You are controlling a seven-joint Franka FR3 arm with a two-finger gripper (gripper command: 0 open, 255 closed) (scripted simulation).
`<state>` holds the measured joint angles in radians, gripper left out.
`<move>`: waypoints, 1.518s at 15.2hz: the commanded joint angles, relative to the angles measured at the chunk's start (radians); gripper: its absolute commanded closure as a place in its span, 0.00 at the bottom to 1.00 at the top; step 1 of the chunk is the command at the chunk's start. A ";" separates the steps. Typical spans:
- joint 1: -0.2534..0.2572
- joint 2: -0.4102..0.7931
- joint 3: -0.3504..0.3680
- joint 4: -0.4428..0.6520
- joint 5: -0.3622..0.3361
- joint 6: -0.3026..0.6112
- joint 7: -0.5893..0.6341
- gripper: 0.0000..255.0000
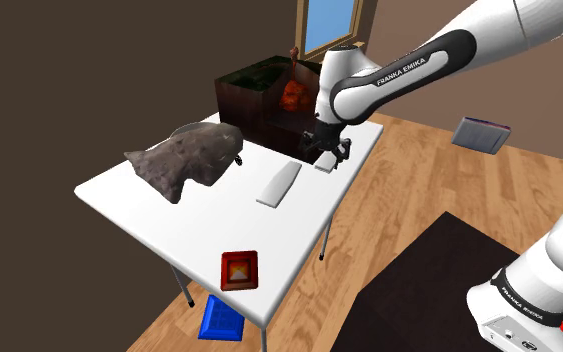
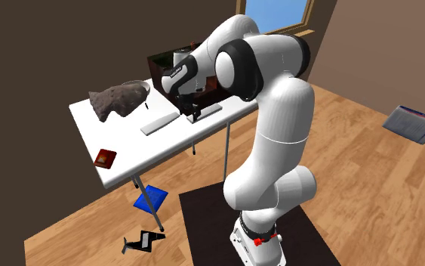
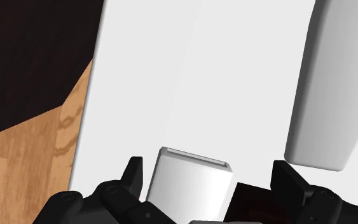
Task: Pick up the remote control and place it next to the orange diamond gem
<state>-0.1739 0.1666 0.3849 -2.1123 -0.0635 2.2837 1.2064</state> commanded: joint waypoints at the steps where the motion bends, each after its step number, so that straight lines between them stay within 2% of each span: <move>1: -0.012 0.011 -0.015 -0.007 -0.006 0.003 0.006 0.00; 2: -0.013 0.014 -0.016 -0.006 -0.008 0.006 0.005 1.00; 11: -0.013 0.011 -0.014 -0.007 -0.006 0.003 0.006 1.00; 23: -0.025 -0.075 -0.003 0.062 0.037 -0.145 -0.022 1.00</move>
<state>-0.1940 0.1029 0.3867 -2.0639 -0.0277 2.1272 1.1847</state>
